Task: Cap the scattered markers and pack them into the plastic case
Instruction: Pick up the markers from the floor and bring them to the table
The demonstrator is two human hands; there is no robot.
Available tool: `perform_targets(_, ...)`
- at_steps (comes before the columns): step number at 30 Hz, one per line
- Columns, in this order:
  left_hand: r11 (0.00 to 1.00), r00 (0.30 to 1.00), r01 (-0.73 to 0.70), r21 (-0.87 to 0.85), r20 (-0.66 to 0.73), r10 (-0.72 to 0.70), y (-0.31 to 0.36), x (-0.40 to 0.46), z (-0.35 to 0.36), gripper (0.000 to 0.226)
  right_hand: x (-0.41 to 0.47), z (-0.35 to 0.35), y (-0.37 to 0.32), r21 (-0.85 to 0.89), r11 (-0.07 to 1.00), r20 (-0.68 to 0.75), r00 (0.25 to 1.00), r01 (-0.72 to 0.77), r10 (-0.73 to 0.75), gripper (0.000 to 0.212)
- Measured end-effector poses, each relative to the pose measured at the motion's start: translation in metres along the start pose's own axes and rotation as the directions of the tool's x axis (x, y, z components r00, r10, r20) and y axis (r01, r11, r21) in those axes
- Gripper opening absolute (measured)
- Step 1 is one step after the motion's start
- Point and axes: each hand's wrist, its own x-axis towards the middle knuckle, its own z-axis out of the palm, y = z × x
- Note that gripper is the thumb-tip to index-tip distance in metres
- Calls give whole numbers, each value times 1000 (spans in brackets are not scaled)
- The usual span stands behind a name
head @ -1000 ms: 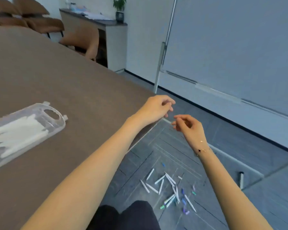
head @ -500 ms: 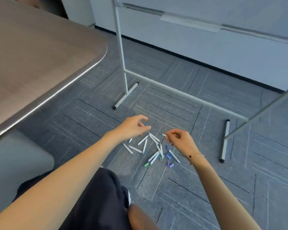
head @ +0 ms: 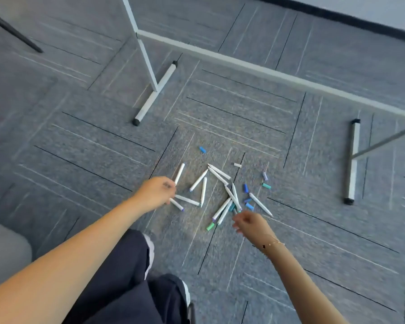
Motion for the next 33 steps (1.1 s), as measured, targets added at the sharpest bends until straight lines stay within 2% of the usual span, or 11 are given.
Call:
perform_targets(7, 983, 983, 180, -39, 55, -178, -73, 83, 37, 13, 72, 66, 45, -119, 986, 22, 992, -120, 124, 19)
perform_targets(10, 976, 977, 210, -56, 37, -208, -92, 113, 51, 16, 105, 81, 52, -114, 974, -72, 980, -194, 186, 12)
perform_targets(13, 978, 976, 211, 0, -49, -210, -107, 139, 63, 19, 136, 94, 57, -3, 973, -231, 947, -232, 225, 13)
perform_targets(17, 953, 942, 299, -54, -141, -304, -125, 171, 82, 38, 165, 106, 65, 79, 964, -391, 882, -253, 264, 12)
perform_targets(20, 921, 900, 379, -96, -195, -391, -137, 189, 99, 42, 176, 113, 69, 103, 961, -463, 843, -257, 275, 9)
perform_targets(23, 929, 897, 340, -143, -247, -367, -144, 199, 115, 41, 176, 123, 74, 83, 951, -483, 823, -297, 299, 13)
perform_targets(28, 951, 894, 267, -154, -329, -305, -143, 192, 124, 24, 162, 129, 83, -17, 957, -467, 849, -290, 248, 37)
perform_targets(31, 953, 904, 227, -200, -321, -282, -152, 193, 126, 14, 145, 121, 81, -72, 980, -462, 877, -185, 131, 15)
perform_targets(33, 909, 902, 254, -330, -259, -346, -154, 193, 129, 16, 138, 108, 77, -124, 987, -488, 872, -105, 31, 5)
